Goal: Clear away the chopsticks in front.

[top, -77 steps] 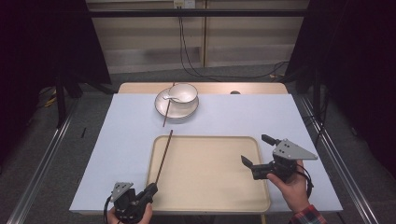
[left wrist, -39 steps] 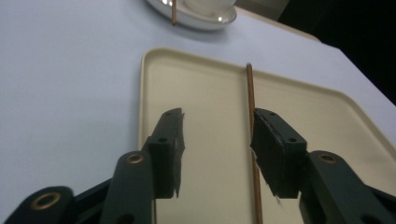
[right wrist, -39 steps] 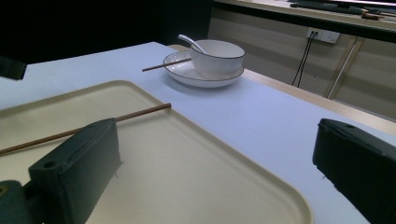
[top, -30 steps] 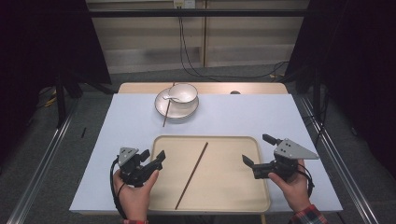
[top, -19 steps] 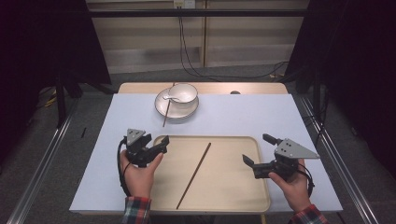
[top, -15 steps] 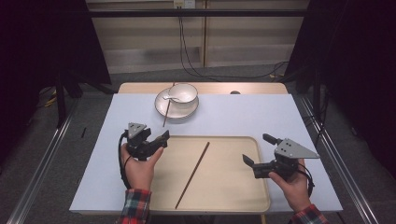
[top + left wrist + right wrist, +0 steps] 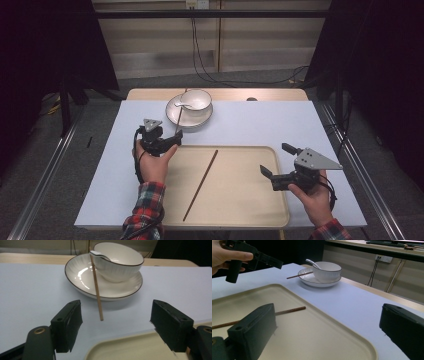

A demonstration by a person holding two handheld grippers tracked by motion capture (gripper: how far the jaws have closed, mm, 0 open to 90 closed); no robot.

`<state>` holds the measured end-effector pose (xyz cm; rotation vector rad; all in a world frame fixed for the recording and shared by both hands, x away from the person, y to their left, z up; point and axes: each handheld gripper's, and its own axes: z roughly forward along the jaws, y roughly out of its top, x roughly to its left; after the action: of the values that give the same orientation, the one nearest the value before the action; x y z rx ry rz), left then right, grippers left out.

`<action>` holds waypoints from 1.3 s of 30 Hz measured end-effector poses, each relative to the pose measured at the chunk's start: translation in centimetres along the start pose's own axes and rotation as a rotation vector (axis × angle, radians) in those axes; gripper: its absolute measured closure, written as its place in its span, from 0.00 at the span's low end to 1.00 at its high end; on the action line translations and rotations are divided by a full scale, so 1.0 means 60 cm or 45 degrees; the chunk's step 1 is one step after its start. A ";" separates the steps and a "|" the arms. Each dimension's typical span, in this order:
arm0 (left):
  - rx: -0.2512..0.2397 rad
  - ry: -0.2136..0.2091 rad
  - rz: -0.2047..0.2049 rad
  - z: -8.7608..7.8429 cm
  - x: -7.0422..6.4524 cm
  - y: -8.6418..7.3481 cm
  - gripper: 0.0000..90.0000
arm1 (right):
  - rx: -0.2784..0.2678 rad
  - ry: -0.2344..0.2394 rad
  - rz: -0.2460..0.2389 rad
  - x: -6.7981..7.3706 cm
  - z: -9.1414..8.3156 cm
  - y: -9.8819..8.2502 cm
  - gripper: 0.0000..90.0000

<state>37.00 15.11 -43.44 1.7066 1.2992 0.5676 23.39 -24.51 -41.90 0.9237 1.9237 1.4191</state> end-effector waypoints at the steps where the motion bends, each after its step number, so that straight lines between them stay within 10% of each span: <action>1: 0.006 0.007 0.004 0.004 0.000 0.001 0.28 | -0.003 -0.007 -0.001 0.000 0.000 0.000 0.00; 18: 0.114 0.079 0.067 0.069 0.007 0.011 0.56 | -0.002 -0.007 0.002 0.000 0.001 0.000 0.00; 39: 0.142 0.112 -0.016 0.107 0.025 -0.002 0.95 | 0.004 0.002 -0.003 0.000 0.004 -0.001 0.00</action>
<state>42.47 14.10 -46.98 1.7799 1.4266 0.5778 23.56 -24.38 -42.03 0.9222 1.9281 1.4158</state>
